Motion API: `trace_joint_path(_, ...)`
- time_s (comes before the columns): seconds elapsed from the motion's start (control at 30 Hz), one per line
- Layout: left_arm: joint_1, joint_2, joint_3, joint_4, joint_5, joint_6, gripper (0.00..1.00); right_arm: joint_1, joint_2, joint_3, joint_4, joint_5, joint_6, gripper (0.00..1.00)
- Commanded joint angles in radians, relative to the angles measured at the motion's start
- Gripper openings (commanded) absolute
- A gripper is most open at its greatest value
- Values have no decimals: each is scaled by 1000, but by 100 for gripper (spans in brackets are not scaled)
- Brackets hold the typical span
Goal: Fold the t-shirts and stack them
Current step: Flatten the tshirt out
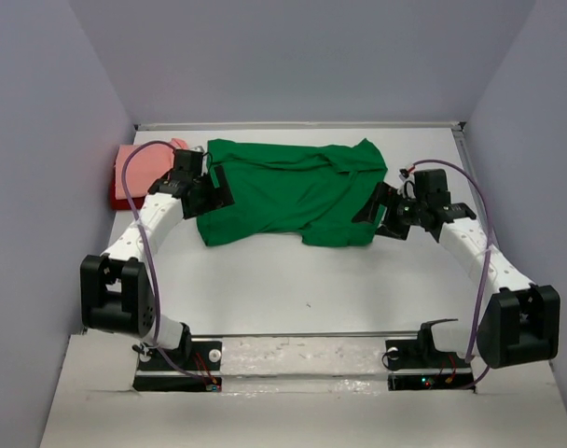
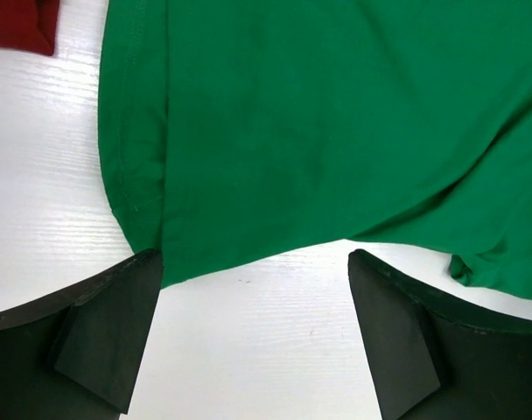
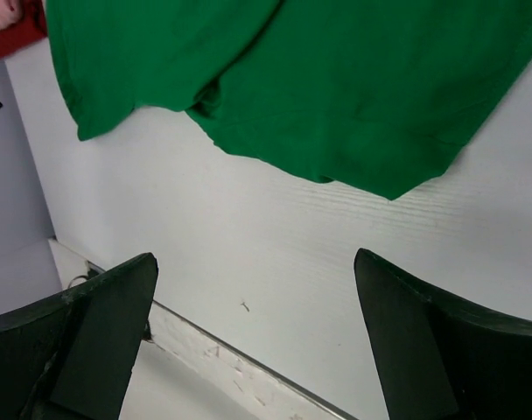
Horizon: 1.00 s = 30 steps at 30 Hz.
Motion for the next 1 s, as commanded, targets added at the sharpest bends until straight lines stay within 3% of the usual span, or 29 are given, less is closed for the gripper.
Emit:
trace_joint_path(0.0,28,30,22,-8,79,-22,96,-38,-34,-50,97,-78,137,100)
trace_joint_path(0.13,54,47,15,0,127,-37,96,-99,-32,-164,235,-195,247,99)
trace_joint_path(0.37,84,73,-30,14,139,-39,96,-133,-28,-181,189,-83,196,99)
trace_joint_path(0.6,117,158,-81,37,285,-54,91,-133,51,-203,272,-191,198,99)
trace_joint_path(0.97,114,112,-96,20,185,-46,89,-133,147,-208,303,-132,199,98)
